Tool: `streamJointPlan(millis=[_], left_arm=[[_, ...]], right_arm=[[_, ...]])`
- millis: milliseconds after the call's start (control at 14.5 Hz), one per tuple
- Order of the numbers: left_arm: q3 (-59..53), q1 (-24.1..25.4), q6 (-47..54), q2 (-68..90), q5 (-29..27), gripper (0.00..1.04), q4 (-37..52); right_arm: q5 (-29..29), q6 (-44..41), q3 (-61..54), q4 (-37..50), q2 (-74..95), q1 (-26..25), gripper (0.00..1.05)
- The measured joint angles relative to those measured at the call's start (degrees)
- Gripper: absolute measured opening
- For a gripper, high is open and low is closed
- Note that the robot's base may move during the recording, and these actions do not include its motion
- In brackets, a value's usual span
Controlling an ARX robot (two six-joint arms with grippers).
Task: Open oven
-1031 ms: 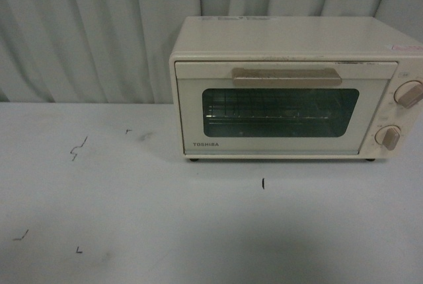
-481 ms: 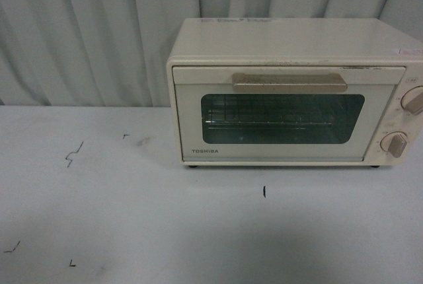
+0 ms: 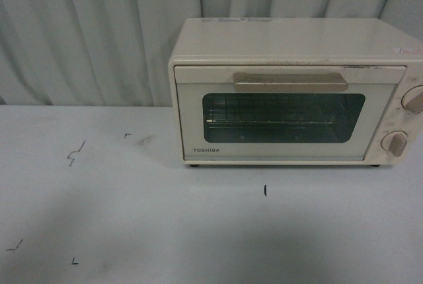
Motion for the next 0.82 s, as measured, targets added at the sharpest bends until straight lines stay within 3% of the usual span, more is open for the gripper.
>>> streamJointPlan(millis=[275, 550, 619, 825], left_arm=[[4.9, -12.7, -12.6, 27.0, -0.7, 0.98, 21.8], [11.3, -22.2, -24.7, 49.2, -0.3, 0.98, 31.5], [15.4, -25.7, -31.9, 60.3, 0.0, 0.98, 35.6], [18.3, -27.1, -39.5, 71.8, -0.1, 0.98, 40.9]], right_arm=[[0.0, 0.0, 0.0, 0.0, 0.0, 0.0, 0.98], [0.0, 0.0, 0.0, 0.0, 0.0, 0.0, 0.98], [0.0, 0.0, 0.0, 0.0, 0.0, 0.0, 0.98], [0.0, 0.0, 0.0, 0.0, 0.0, 0.0, 0.98]])
